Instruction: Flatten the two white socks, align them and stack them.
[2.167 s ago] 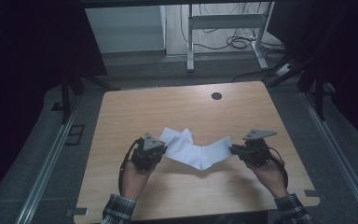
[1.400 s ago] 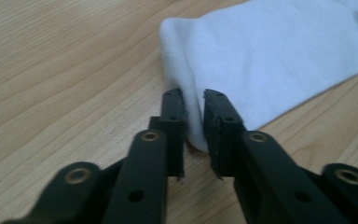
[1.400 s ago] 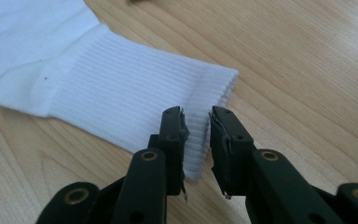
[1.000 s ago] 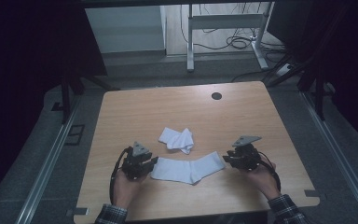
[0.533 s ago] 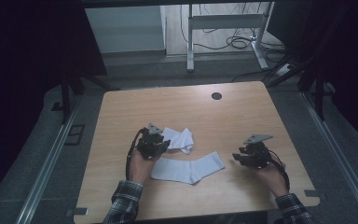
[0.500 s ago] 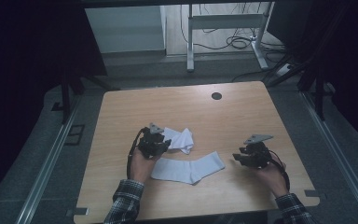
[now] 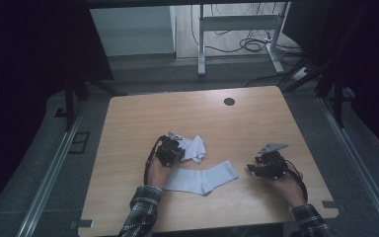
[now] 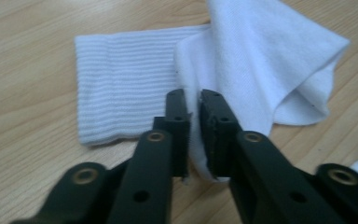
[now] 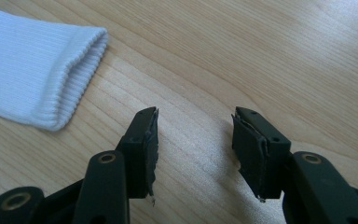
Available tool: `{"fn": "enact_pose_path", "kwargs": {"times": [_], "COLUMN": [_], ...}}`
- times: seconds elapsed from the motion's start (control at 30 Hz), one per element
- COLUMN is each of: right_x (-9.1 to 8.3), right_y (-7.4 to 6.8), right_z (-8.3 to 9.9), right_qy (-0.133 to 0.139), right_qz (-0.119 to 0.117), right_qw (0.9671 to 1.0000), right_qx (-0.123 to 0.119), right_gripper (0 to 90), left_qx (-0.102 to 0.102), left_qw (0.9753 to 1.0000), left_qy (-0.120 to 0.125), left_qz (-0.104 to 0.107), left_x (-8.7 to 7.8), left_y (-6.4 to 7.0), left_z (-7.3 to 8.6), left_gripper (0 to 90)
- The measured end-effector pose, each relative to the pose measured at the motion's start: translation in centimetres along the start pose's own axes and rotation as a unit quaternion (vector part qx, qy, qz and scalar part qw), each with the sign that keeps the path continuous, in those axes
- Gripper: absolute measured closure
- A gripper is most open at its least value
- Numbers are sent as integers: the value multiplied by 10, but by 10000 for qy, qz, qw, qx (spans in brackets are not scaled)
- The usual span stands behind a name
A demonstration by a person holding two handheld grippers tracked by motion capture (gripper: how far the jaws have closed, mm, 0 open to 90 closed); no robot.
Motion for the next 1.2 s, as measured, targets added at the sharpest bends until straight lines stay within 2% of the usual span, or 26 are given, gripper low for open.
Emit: {"fn": "enact_pose_path", "kwargs": {"times": [0.1,0.27,0.57,0.6,0.63,0.73,0.83,0.93,0.97,1.0,1.03,1.07,1.1,1.13,1.2], "right_x": [0,0,0,0,0,0,0,0,0,0,0,0,0,0,0], "right_y": [0,0,0,0,-1,-1,-1,-1,-1,-1,-1,-1,-2,-2,-2], "right_z": [0,0,0,0,0,1,1,1,1,1,1,1,1,1,1], "right_qy": [2,8,23,23,19,24,35,51,51,49,43,45,45,44,49], "right_qz": [-1,-8,-25,-25,-35,-39,-44,-55,-55,-52,-52,-47,-45,-47,-49], "right_qw": [10000,10000,10000,10000,10000,10000,10000,10000,10000,10000,10000,10000,10000,10000,10000], "right_qx": [-2,-12,-9,-9,12,0,-16,-12,-12,-34,-21,-12,-13,-9,-19], "right_gripper": [496,491,486,486,486,486,488,488,488,488,488,489,489,489,489], "left_qx": [-1,-82,199,199,290,436,619,765,765,828,842,842,871,860,825], "left_qw": [10000,9987,9966,9966,9956,9935,9907,9861,9861,9822,9801,9801,9768,9761,9779], "left_qy": [58,427,696,696,793,948,1129,1428,1428,1651,1769,1769,1943,1981,1912], "left_qz": [62,280,390,390,413,449,441,378,378,339,324,324,248,224,159], "left_x": [-2,-11,-21,-21,-26,-36,-53,-80,-80,-102,-113,-113,-132,-138,-142], "left_y": [2,11,35,35,41,52,63,71,71,71,70,70,66,64,57], "left_z": [-4,-21,-56,-56,-67,-85,-105,-124,-124,-135,-139,-139,-143,-143,-137], "left_gripper": [847,848,848,848,849,849,849,849,850,849,849,849,850,849,848]}}
Point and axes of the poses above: each handheld gripper's, and its own axes: x roughly forward along the jaws, z roughly out of its underside, y roughly to its right, the point moved 2 cm from there along x, roughly forward along the jaws, and after that the axes turned 1 degree about y, right-handed, at the moved point
